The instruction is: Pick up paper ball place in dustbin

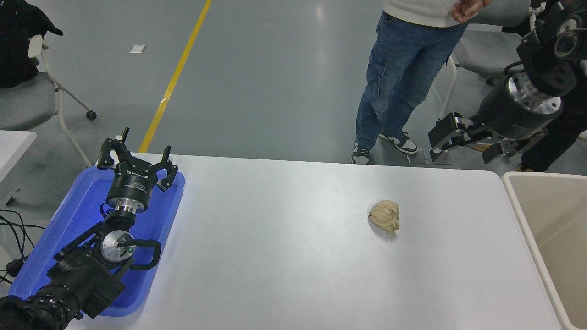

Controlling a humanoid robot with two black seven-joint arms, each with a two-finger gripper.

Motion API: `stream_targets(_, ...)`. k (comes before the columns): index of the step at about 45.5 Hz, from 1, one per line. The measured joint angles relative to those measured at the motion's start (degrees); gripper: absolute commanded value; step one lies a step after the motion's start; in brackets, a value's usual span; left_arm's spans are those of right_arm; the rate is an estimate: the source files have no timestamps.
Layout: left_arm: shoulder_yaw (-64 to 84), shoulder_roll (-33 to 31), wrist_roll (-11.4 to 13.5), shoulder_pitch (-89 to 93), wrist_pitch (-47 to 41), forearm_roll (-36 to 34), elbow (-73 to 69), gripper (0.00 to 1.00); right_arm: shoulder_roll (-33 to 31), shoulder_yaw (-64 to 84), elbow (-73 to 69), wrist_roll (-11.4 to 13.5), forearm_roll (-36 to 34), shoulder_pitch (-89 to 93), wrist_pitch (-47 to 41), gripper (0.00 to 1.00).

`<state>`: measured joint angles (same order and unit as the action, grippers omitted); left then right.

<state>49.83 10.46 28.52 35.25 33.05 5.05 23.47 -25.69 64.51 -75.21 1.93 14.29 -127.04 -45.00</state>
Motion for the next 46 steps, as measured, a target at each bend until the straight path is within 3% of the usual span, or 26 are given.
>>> stream_targets(46,0.0,0.0,0.0,0.0,0.0,0.0,0.0,1.0,0.5,-1.8,10.2,-0.2,-0.9,9.4,2.3,1.0)
